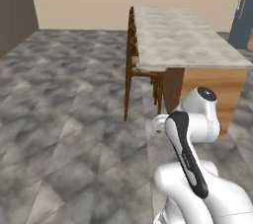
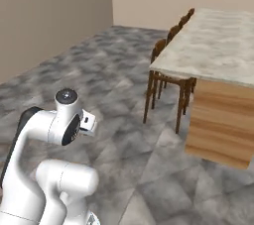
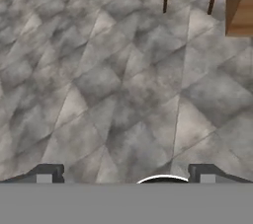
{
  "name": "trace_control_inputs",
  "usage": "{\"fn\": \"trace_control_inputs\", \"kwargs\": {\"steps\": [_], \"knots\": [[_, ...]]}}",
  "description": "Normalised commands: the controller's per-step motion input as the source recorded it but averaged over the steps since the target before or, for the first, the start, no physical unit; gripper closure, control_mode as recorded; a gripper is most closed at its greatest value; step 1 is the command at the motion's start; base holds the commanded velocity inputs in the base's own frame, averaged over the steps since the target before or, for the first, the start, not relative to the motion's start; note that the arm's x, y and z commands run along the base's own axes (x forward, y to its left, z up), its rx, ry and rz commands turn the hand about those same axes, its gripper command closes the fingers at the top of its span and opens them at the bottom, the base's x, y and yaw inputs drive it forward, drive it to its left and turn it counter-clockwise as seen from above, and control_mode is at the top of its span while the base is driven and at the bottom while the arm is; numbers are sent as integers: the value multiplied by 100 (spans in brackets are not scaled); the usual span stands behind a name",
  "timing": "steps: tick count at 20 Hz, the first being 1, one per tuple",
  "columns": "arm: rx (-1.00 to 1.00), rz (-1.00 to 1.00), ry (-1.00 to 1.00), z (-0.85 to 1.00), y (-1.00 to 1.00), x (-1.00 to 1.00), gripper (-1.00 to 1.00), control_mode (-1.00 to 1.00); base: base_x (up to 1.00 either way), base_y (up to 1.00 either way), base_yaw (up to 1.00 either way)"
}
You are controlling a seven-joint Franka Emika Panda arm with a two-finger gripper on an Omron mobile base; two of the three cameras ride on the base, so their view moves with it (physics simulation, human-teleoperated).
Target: Take a sugar cube from the saucer and place it inside the coffee. Then, grab milk from the fridge and place it next to the coffee on the counter to sweeten the coffee.
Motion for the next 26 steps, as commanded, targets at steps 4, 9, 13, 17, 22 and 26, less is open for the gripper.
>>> {"fn": "trace_control_inputs", "kwargs": {"steps": [4, 9, 13, 17, 22, 26], "knots": [[0, 0, 0, 0, 0, 0, -100, 100, 4, -1, -85], [0, 0, 0, 0, 0, 0, -100, 100, 24, -4, -77], [0, 0, 0, 0, 0, 0, -100, 100, 63, -4, -63], [0, 0, 0, 0, 0, 0, -100, 100, 100, -3, -38], [0, 0, 0, 0, 0, 0, -100, 100, 100, -11, -30], [0, 0, 0, 0, 0, 0, -100, 100, 100, -47, -24]]}}
